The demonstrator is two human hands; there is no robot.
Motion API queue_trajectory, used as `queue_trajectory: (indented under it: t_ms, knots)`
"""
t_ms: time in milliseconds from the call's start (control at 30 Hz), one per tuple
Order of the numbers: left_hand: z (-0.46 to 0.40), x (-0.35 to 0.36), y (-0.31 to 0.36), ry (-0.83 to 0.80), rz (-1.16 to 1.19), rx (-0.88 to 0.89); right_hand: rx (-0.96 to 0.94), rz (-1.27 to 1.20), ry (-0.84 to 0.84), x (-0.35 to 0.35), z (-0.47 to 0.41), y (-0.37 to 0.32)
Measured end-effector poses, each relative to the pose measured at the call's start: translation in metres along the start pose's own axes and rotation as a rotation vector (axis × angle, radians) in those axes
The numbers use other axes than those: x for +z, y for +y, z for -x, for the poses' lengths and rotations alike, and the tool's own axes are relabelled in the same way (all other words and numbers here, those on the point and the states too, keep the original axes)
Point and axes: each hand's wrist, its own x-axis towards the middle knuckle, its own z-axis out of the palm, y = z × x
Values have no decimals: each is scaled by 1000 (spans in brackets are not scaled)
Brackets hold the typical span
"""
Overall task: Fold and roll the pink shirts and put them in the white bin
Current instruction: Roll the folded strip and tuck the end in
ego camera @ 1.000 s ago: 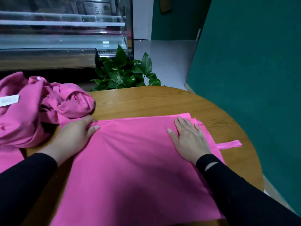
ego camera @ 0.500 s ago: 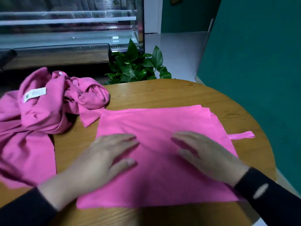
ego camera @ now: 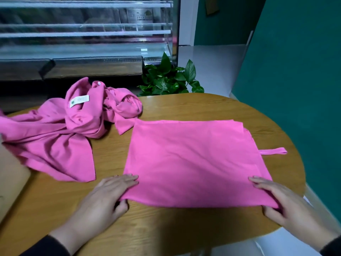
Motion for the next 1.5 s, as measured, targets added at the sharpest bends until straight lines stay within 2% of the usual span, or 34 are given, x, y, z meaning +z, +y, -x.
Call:
queue_trajectory:
  t_ms: [233,333,467,567,733,900,1133,1300,1367,1400,1467,1500]
  knots:
    - [7,-4,11,167,108,-85,-12,-28,142,-2,6,-5]
    - [31,-19,28,206,264,-149,20,-34,63,-31,15,-26]
    - [41,-45,46,297,488,-281,86,-210,-72,-61,12,-42]
    - [6,-55,44,348,462,-413,141,-326,-63,-75,-26,-48]
    - [-46,-40,5,189,479,-592,293,-409,-157,-61,-94,-44]
    - [-63,-30,-15,186,456,-620,363,-318,-94,-51,-125,-44]
    - [-56,-23,-21,235,462,-612,366,-413,-84,-47,-120,-42]
    - [-76,-24,-15,223,264,-661,339,-286,45,-38,-131,-42]
    - [-78,-28,-11,239,28,-632,340,-185,121,-37,-135,-40]
    - [-77,-32,-6,284,-117,-549,322,-126,185,-38,-131,-41]
    - [-67,-39,8,366,-202,-192,159,23,364,-41,-118,-52]
    - [-62,-39,19,311,-154,-6,52,60,435,-45,-105,-63]
